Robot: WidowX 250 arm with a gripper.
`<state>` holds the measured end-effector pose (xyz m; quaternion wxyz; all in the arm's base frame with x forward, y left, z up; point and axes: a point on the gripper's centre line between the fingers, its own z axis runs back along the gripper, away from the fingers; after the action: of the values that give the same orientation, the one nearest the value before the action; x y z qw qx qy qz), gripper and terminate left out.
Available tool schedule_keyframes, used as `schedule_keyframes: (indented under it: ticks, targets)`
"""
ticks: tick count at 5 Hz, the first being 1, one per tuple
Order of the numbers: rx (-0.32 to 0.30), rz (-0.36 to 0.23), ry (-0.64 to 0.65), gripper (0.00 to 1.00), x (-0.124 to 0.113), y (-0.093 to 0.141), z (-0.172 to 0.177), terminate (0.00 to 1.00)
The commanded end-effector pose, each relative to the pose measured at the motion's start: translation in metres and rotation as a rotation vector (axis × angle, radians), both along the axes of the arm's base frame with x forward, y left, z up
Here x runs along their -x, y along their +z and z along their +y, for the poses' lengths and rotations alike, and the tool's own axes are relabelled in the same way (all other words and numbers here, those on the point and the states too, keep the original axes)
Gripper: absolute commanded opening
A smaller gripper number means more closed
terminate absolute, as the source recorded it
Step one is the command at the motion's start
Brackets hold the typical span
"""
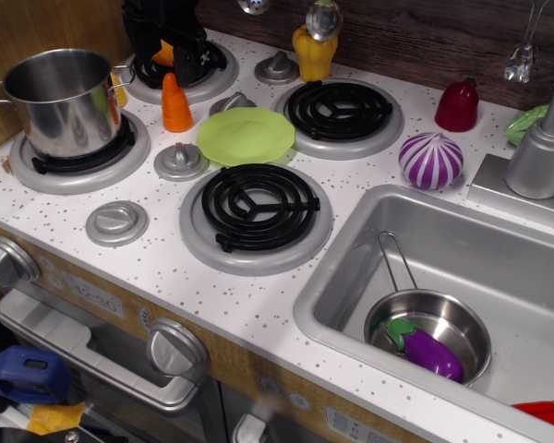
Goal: Put carrot on plate
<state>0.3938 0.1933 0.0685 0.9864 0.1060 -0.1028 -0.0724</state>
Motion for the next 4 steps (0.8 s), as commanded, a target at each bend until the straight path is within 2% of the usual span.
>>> schedule_keyframes:
  ticks: [1, 2, 4]
  targets:
    - [0.000, 0.000, 0.000, 1.00, 0.000, 0.000, 0.000, 0.00]
    - [0.030, -0.005, -0.004, 1.00, -0.003, -0.010, 0.005, 0.00]
    - [0.046, -0.034, 0.014, 1.00, -0.004, -0.024, 0.006, 0.00]
